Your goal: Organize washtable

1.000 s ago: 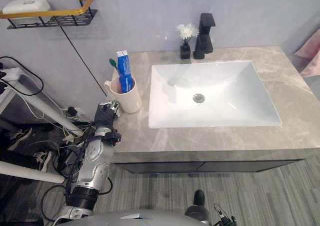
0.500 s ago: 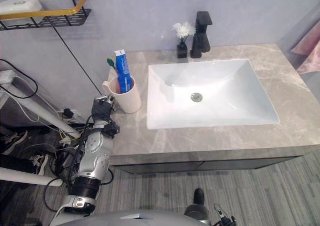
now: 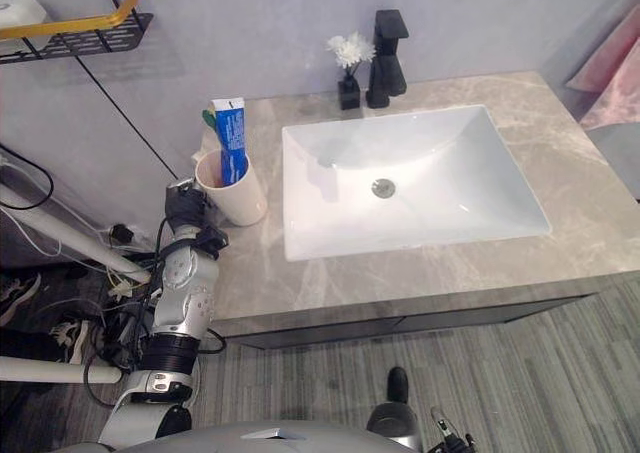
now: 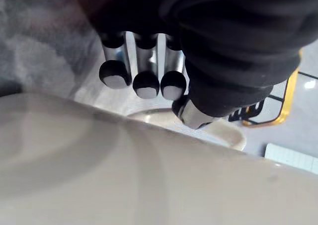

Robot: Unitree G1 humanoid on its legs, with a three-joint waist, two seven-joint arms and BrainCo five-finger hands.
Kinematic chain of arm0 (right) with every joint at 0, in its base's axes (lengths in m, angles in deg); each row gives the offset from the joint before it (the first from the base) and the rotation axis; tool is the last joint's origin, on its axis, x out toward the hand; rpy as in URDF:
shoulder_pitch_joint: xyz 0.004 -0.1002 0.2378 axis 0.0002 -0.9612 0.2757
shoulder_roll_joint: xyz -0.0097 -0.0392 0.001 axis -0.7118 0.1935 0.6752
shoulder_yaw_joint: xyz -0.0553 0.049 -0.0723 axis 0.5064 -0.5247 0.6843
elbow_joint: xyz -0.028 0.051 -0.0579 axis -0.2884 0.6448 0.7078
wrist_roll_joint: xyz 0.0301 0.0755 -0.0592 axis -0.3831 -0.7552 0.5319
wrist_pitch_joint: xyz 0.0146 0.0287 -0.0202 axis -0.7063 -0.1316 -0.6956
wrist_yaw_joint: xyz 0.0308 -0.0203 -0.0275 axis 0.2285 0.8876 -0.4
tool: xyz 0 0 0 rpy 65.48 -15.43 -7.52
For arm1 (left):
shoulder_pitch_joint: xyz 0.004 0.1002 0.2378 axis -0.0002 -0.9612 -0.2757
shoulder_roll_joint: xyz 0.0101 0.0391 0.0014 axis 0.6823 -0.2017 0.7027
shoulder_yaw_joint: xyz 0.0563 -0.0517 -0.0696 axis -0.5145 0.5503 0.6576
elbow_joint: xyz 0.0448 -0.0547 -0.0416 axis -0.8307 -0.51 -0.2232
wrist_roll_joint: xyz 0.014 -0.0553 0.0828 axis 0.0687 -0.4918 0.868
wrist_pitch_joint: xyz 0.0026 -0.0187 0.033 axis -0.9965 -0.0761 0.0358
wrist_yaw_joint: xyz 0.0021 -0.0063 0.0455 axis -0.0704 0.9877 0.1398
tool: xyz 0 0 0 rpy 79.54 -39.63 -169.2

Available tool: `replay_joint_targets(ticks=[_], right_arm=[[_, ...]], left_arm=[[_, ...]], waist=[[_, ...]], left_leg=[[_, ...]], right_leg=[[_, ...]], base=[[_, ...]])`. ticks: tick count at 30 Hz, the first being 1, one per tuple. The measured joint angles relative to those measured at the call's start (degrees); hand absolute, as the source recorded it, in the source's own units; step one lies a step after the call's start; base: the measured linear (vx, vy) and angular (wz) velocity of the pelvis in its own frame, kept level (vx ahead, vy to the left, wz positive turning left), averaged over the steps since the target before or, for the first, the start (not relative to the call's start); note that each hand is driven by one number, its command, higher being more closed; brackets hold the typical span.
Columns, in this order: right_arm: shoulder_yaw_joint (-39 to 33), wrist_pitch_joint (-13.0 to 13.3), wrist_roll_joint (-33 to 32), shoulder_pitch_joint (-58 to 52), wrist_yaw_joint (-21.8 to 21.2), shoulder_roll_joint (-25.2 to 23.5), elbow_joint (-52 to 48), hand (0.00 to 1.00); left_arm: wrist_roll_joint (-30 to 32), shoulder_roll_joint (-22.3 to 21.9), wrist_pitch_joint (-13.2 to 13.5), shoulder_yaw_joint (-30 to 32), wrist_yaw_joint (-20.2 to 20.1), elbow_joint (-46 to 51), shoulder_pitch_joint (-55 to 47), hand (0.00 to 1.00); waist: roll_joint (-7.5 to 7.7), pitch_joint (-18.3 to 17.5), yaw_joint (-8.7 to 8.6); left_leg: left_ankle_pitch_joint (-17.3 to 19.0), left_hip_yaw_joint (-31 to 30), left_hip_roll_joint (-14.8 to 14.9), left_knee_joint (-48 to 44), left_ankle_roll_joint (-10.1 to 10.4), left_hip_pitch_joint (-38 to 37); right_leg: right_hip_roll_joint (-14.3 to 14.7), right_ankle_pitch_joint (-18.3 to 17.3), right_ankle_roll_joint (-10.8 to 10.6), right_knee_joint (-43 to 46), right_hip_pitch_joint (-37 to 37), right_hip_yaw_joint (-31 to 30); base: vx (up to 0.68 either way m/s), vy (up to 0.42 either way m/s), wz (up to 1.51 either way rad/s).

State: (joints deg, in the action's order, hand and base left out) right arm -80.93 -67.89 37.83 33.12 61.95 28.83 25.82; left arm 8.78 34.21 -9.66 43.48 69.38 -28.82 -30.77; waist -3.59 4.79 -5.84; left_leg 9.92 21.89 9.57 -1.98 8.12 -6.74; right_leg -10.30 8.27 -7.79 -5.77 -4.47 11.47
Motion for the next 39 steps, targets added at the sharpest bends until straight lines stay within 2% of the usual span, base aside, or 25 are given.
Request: replay_joint_targets(ticks=[13,20,27,31,35,39], right_arm=[[-0.1,0.0,0.0,0.0,0.0,0.0,-0.1,0.0],[-0.1,0.0,0.0,0.1,-0.6,0.0,-0.3,0.0],[0.1,0.0,-0.1,0.1,-1.3,0.0,-1.3,0.0],[0.2,0.1,-0.1,-0.3,-1.8,0.0,-1.0,0.0],[0.6,0.3,-0.1,-0.3,-2.0,0.2,-0.3,0.0],[1.8,0.4,-0.2,-0.2,-1.9,0.5,0.5,0.0]], left_arm=[[0.0,0.0,0.0,1.9,0.3,0.9,-0.7,1.0],[0.0,-0.1,0.1,1.1,-3.1,11.4,-8.2,1.0],[-0.1,-0.3,0.2,-4.2,-7.2,17.8,-14.1,1.0],[-0.3,-1.0,0.7,-9.2,-9.5,23.3,-14.6,1.0],[-2.4,-2.5,0.9,-11.8,-10.5,25.0,-15.1,1.0],[-3.0,-1.1,1.1,-15.8,-11.9,25.0,-16.0,1.0]], waist=[[-0.03,0.5,0.1],[-0.24,1.4,0.27],[-0.24,1.4,0.41],[-0.2,1.3,1.81],[-0.13,1.3,1.93],[-0.07,1.1,1.84]], left_leg=[[0.1,0.0,-0.1,-0.1,-0.1,-0.1],[0.1,-0.5,-0.1,0.0,-0.2,-0.3],[0.1,-1.8,-0.1,-0.2,-0.2,0.4],[0.1,-2.4,-0.2,-1.1,-0.2,1.8],[0.0,-2.6,-0.2,-1.7,-0.3,2.3],[0.0,-2.4,-0.2,-2.0,-0.2,2.2]], right_leg=[[-0.1,0.1,0.0,0.0,0.2,0.1],[-0.1,0.1,0.0,0.0,0.6,0.6],[-0.4,0.1,0.0,0.3,1.1,2.0],[-0.8,0.3,-0.2,0.4,0.5,1.9],[-0.9,0.3,-0.2,0.5,0.4,1.8],[-0.9,0.3,-0.1,0.4,0.4,1.8]], base=[[0.0,0.003,-0.01],[-0.02,0.004,0.02],[-0.03,0.007,0.09],[-0.02,0.005,0.07],[-0.01,-0.004,0.03],[-0.04,-0.019,-0.04]])
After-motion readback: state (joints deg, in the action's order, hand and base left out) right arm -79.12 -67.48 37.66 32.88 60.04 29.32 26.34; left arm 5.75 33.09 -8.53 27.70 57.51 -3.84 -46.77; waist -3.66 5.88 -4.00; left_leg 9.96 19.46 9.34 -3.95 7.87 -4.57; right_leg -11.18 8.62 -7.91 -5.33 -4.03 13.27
